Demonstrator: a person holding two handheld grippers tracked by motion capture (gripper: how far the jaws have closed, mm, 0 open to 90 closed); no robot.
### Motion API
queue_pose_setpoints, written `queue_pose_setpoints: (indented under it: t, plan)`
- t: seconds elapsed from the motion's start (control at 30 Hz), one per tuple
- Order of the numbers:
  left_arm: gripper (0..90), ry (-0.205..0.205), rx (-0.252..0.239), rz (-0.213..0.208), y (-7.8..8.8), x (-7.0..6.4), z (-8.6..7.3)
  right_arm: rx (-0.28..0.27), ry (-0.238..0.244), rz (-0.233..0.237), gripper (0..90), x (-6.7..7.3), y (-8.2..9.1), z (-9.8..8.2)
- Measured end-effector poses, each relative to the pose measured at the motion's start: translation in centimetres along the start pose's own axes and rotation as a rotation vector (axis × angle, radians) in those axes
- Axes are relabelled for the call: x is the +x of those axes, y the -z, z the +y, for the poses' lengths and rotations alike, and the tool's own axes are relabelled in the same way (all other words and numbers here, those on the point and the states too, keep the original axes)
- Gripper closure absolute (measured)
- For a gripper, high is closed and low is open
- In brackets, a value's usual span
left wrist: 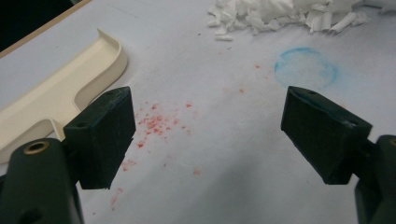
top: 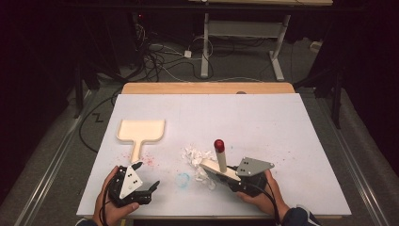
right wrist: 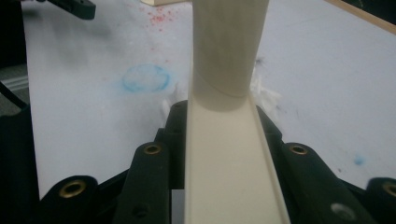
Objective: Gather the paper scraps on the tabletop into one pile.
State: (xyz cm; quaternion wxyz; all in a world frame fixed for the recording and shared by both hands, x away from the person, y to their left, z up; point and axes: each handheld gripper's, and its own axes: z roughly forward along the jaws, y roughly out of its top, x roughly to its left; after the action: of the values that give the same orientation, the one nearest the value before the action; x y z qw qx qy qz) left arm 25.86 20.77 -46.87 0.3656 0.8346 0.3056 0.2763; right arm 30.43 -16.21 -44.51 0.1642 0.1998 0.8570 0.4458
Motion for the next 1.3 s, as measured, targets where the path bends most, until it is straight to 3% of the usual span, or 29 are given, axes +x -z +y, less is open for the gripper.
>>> queue_pose_setpoints:
  t: [0.17, 0.3, 0.57, 0.7, 0.9, 1.0, 1.17, 1.3]
  plan:
    - [17.0, 0.000, 0.001, -0.002, 0.0, -0.1, 0.0, -0.035, -0.018, 0.005, 68.2, -0.5, -1.3, 1.1]
    - [17.0, -0.007, 0.000, -0.003, 0.0, -0.2, 0.0, -0.031, -0.009, 0.019, 68.1, -0.3, -0.6, 1.2]
    - [17.0, -0.008, 0.005, -0.002, 0.0, -0.4, 0.1, -0.081, -0.020, 0.017, 68.1, -1.2, 4.3, 1.3]
    - [17.0, -0.012, 0.016, -0.004, -0.2, -0.4, 0.1, -0.061, -0.014, 0.035, 68.2, -1.3, 5.9, 0.6]
    - [17.0, -0.012, 0.020, 0.001, -0.1, -0.4, 0.1, -0.033, -0.021, 0.112, 68.1, -0.9, 7.5, -0.7]
    - [17.0, -0.014, 0.019, 0.003, -0.1, -0.4, 0.1, 0.000, -0.017, 0.170, 68.1, -0.4, 7.1, -1.5]
    - [17.0, -0.014, 0.015, 0.002, -0.1, -0.4, 0.1, 0.039, -0.027, 0.239, 68.2, -0.1, 4.7, -1.8]
    - [17.0, -0.017, 0.014, -0.002, -0.2, -0.4, 0.1, 0.037, 0.013, 0.209, 68.1, -0.5, 2.9, -1.1]
